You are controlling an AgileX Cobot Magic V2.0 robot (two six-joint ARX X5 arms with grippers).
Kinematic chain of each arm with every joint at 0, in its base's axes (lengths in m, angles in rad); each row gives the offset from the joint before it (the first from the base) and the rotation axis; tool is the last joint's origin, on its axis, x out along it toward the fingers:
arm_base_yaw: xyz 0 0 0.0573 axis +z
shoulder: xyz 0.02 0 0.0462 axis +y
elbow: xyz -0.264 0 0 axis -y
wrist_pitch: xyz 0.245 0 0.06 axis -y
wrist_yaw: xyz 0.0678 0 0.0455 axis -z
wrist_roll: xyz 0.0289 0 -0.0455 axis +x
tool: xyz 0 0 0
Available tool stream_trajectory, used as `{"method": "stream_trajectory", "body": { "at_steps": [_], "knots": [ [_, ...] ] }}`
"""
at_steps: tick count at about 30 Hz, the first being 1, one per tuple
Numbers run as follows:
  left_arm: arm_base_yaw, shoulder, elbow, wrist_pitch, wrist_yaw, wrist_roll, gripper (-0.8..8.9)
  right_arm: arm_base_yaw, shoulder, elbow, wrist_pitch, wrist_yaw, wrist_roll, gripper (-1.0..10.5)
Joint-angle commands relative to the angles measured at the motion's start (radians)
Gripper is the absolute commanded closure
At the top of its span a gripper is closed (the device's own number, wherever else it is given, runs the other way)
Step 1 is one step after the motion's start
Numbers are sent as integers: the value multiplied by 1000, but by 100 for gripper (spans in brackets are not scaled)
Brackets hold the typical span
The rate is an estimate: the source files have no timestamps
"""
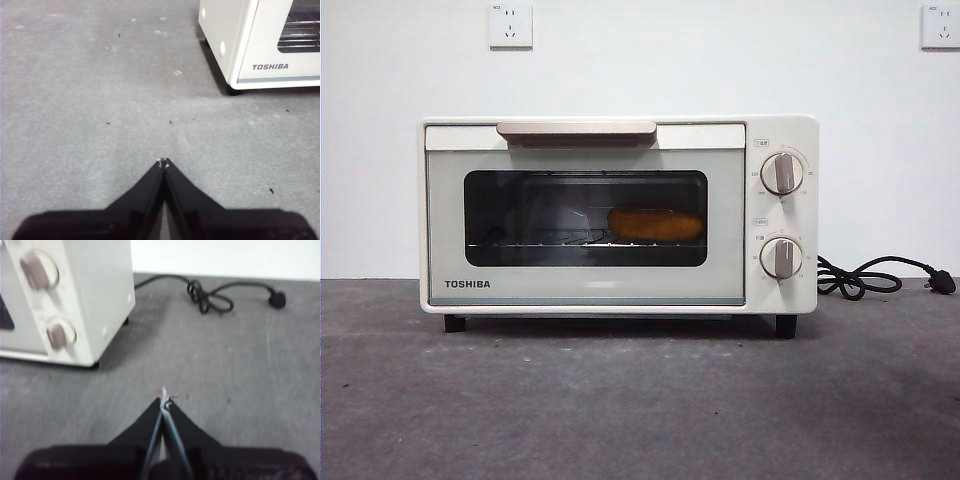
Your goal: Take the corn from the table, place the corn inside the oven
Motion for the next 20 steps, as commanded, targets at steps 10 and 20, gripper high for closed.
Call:
{"method": "stream_trajectory", "body": {
  "at_steps": [10, 20],
  "knots": [
    [1, 1, -9, 7, -2, -3, 817, 1, -63, -37, -13, 2, -25, 946],
    [1, 5, -9, 10, -3, -3, 817, 0, -61, -35, -17, 9, -76, 946]
  ]
}}
